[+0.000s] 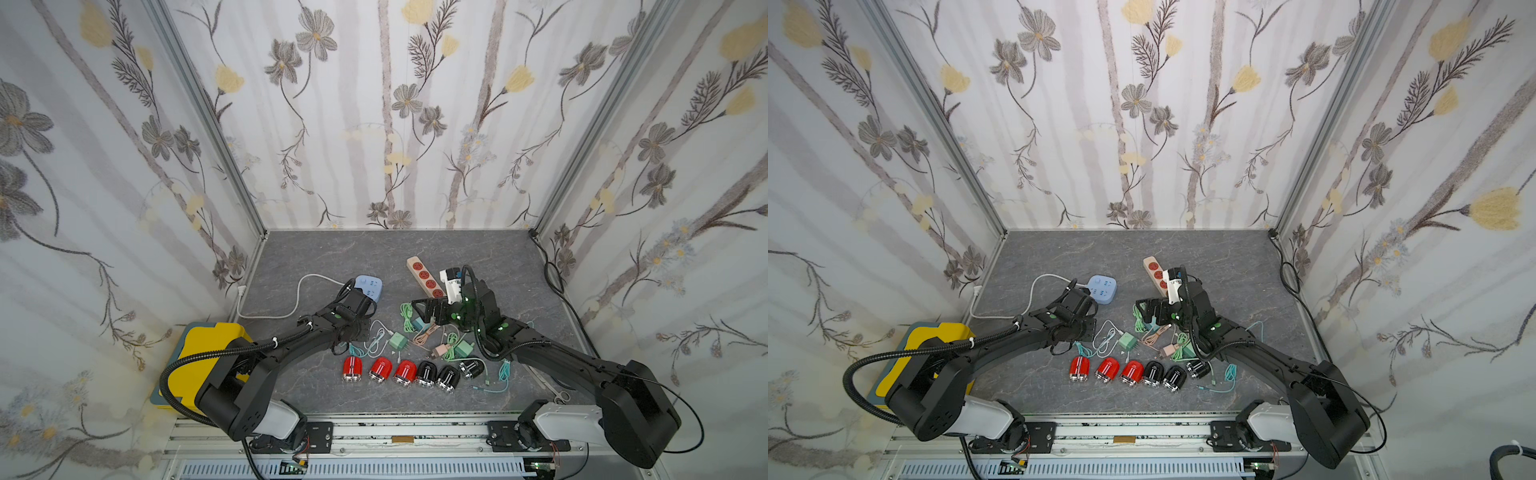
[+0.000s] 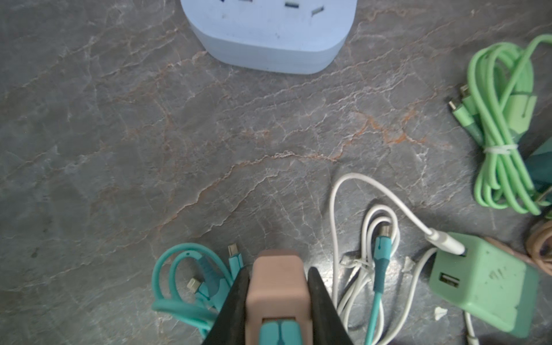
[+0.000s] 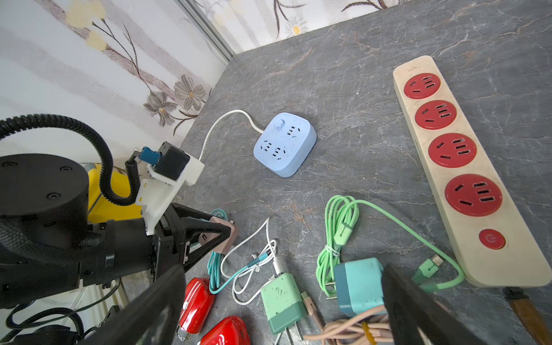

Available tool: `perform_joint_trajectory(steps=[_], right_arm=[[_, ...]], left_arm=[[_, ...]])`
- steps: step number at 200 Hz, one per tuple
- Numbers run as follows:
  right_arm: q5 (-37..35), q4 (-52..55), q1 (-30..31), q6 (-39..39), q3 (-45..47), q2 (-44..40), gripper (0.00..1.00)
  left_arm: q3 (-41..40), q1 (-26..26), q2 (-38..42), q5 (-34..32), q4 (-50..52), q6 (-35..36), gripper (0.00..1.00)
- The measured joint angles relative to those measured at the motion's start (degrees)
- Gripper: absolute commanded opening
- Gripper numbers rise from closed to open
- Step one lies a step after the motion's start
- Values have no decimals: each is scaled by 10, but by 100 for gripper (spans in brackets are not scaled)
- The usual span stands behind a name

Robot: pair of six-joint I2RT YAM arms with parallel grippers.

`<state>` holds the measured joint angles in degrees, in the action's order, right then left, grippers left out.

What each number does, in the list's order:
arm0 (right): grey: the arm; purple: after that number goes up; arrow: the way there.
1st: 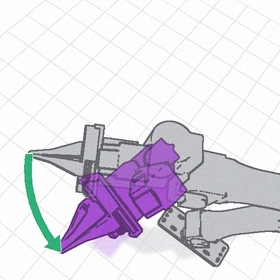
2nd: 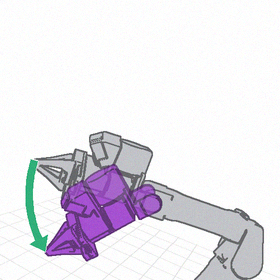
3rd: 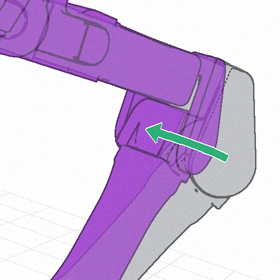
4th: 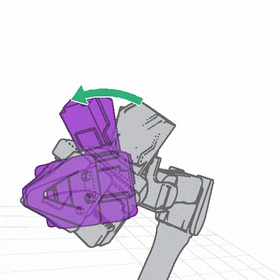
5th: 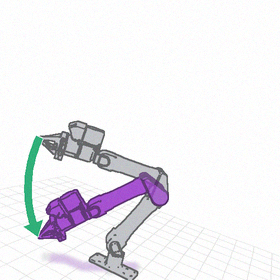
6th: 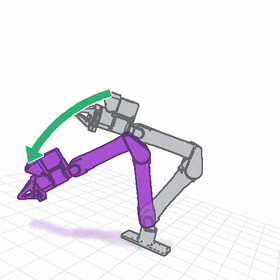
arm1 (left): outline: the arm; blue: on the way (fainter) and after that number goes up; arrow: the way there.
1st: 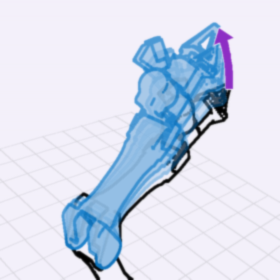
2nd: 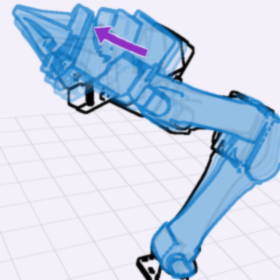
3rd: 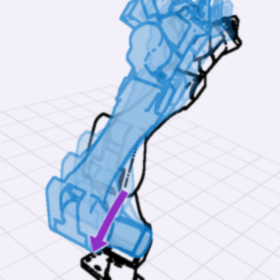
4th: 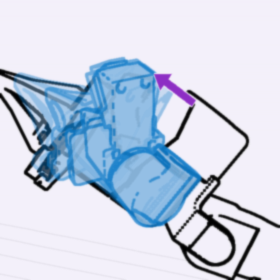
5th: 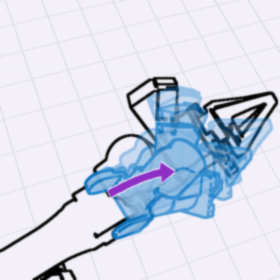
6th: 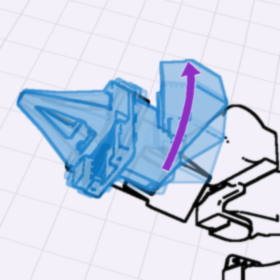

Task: Unplug the electric shaver
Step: Place the plug at the center of the board.

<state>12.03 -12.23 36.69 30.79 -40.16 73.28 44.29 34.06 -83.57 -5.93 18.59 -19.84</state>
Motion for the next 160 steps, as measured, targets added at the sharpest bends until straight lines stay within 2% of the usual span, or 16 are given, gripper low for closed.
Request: perform_joint_trajectory(steps=[52,81,100,136,160], right_arm=[[-3,4,-1,0,-1,7,100],[-3,4,-1,0,-3,12,100],[-3,4,-1,0,-3,13,100],[-4,4,-1,0,-3,13,100],[-4,4,-1,0,-3,13,100]], left_arm=[[-3,1,-12,2,-9,-19,56],[2,1,-16,-9,-2,-27,62],[10,1,-19,-24,14,-31,69],[22,-5,-23,-54,42,-42,74],[26,-10,-19,-63,56,-46,85]])
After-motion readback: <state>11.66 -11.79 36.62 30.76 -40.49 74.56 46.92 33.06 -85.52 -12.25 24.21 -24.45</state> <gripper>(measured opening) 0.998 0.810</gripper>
